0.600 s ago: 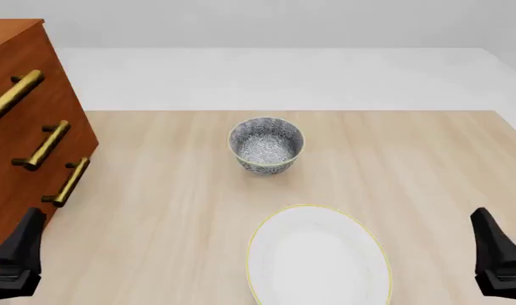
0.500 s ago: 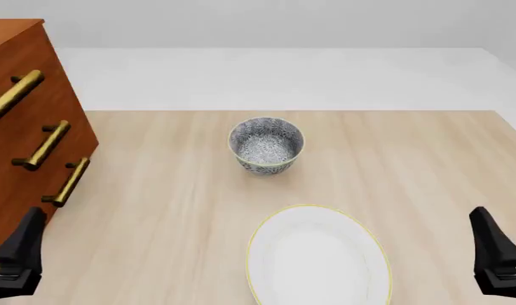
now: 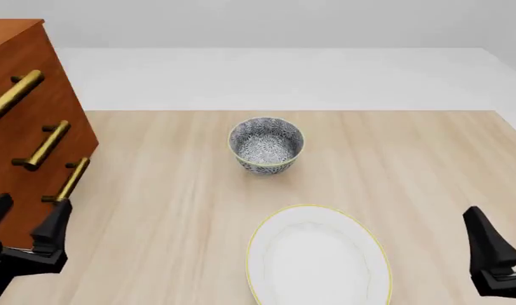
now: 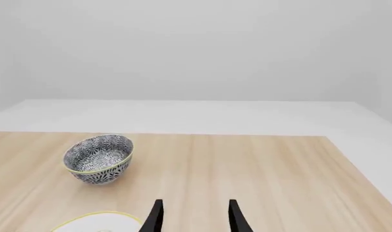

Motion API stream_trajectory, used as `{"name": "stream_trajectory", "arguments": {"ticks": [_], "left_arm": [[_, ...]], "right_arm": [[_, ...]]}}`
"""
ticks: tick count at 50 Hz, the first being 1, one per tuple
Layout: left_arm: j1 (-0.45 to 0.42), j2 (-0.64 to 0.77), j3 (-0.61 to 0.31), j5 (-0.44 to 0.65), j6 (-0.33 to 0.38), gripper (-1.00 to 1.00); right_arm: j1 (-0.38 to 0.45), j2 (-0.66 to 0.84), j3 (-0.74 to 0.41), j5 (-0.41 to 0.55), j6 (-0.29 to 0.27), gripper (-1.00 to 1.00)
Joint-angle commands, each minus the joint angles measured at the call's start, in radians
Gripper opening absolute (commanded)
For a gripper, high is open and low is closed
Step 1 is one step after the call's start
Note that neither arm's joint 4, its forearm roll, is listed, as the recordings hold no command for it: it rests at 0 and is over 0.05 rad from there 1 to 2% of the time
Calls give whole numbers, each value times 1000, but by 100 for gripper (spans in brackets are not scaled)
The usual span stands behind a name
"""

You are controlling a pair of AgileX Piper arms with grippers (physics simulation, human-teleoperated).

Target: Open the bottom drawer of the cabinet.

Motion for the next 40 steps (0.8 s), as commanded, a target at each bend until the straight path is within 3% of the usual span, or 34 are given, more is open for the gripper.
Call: {"name": "stream_trajectory", "arguments": {"ticks": [1,6,9,24,40], "left_arm": [[-8,242,1,-174,89,100],[-10,354,1,-274,169,100],[-17,403,1,-313,181,100],[-10,506,1,-422,357,100],[4,862,1,-735,462,100]], "right_arm": [[5,-27,-1,24,8,100],[7,-29,0,24,13,100],[7,-30,0,23,16,100],[10,-32,0,21,27,100],[4,-33,0,12,39,100]]}}
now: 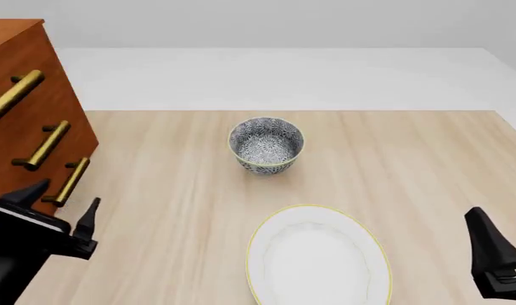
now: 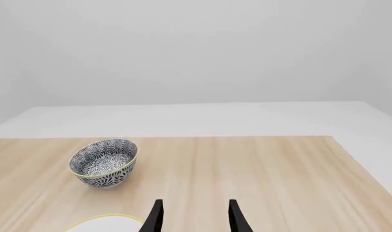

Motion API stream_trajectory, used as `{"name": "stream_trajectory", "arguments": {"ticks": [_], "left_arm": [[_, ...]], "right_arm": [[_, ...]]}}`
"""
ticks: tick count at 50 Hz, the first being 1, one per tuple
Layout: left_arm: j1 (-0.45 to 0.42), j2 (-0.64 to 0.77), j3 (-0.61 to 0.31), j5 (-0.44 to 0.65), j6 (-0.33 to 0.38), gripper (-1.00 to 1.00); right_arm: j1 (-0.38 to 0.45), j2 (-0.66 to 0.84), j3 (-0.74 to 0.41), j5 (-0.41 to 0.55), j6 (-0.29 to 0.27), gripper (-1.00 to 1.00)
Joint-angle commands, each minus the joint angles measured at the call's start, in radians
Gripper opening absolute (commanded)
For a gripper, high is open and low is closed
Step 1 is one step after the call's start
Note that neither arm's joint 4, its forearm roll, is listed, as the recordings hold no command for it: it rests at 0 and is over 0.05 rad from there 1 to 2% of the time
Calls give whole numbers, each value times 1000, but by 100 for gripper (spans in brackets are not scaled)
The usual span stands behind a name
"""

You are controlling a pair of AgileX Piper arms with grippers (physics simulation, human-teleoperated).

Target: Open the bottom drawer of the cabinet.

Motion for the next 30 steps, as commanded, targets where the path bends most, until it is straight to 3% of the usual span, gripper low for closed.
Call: {"name": "stream_trajectory", "arguments": {"ticks": [1,5,11,30], "left_arm": [[10,199,0,-177,77,100],[17,337,0,-305,109,100],[25,418,0,-378,141,100],[59,422,0,-383,239,100]], "right_arm": [[-3,-1,-1,-5,8,100],[-4,-1,-3,-6,10,100],[-5,-1,-1,-9,15,100],[-4,-1,0,-12,30,100]]}}
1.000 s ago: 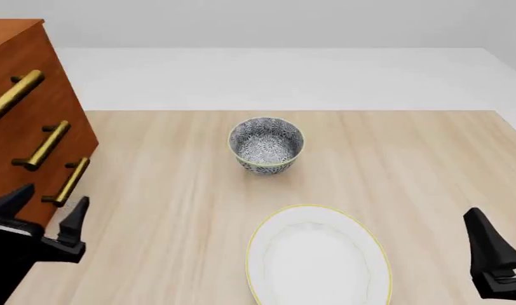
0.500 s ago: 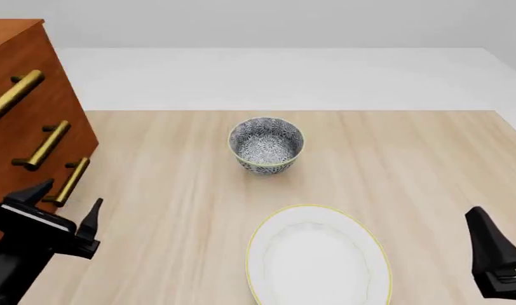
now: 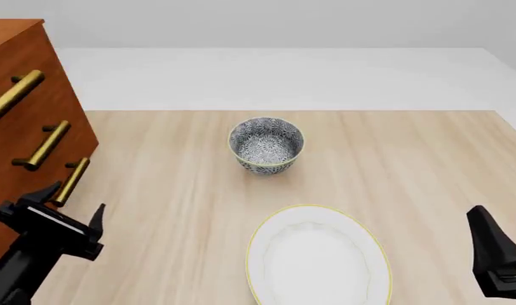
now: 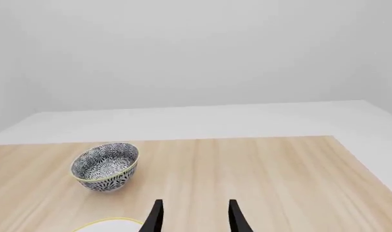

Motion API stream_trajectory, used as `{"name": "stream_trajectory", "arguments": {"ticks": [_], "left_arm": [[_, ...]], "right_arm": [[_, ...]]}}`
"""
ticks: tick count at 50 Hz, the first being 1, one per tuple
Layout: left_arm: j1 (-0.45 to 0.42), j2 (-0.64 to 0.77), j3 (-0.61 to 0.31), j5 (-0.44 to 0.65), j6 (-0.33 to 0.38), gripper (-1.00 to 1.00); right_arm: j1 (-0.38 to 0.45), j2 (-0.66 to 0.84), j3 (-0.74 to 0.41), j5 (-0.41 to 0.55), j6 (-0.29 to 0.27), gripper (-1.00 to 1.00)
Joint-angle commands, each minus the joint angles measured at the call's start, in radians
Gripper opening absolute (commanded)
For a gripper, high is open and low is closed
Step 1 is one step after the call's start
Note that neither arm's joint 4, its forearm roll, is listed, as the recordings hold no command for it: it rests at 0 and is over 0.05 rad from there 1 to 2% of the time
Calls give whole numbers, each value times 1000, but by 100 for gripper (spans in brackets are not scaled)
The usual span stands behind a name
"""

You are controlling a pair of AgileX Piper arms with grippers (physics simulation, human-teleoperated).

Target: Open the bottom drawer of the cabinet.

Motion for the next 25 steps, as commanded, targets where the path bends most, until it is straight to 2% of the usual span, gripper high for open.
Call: {"name": "stream_trajectory", "arguments": {"ticks": [1,6,25], "left_arm": [[17,28,0,-28,57,100],[22,26,0,-28,91,100],[35,52,0,-28,148,100]], "right_arm": [[0,0,1,-2,8,100],[1,0,1,-2,12,100],[-5,0,1,-4,23,100]]}}
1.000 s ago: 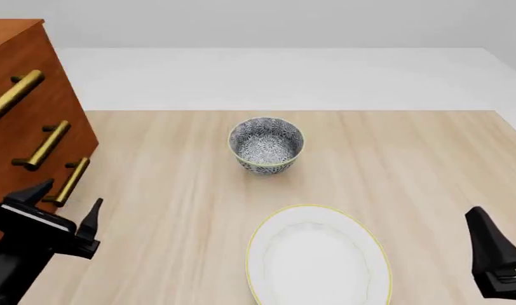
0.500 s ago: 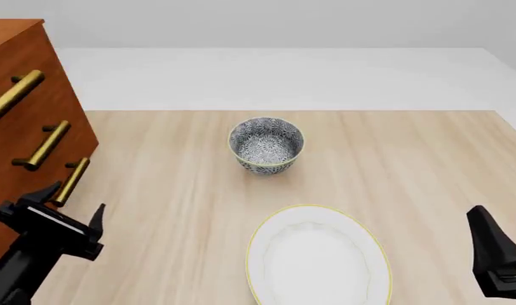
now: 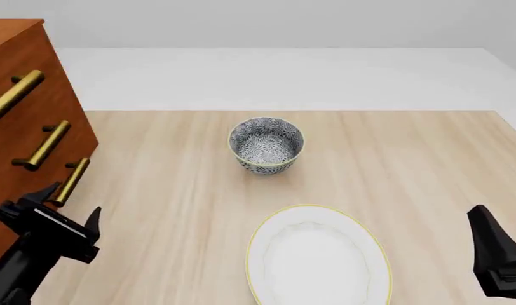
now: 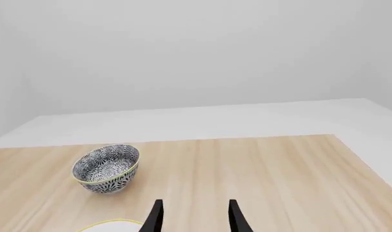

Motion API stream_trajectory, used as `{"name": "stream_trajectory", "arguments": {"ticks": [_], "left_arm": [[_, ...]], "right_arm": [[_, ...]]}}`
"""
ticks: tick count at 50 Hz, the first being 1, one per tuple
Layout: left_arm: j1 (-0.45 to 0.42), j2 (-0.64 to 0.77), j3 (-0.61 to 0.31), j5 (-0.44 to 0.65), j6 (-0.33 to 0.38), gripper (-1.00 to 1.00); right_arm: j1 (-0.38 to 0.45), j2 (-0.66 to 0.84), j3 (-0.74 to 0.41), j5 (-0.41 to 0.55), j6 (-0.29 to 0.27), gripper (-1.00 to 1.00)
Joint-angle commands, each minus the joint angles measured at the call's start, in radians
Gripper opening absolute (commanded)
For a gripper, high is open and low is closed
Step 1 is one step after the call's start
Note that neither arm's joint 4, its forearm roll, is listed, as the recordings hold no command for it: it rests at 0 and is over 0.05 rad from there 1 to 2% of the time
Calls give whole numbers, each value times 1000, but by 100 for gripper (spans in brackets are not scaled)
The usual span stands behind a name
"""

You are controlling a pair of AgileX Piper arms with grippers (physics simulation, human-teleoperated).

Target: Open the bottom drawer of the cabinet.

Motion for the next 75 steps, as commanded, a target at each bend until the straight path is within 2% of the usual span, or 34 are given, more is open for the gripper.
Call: {"name": "stream_trajectory", "arguments": {"ticks": [1,27,41,56,75], "left_arm": [[9,16,0,-2,42,100],[21,53,-11,-2,116,100],[35,136,-80,-2,157,100],[65,279,-194,-2,202,100],[96,329,-230,-2,253,100]], "right_arm": [[-1,0,0,-1,6,100],[-1,0,0,-5,12,100],[-3,0,0,-4,14,100],[-5,1,0,-2,14,100],[-3,6,0,-4,18,100]]}}
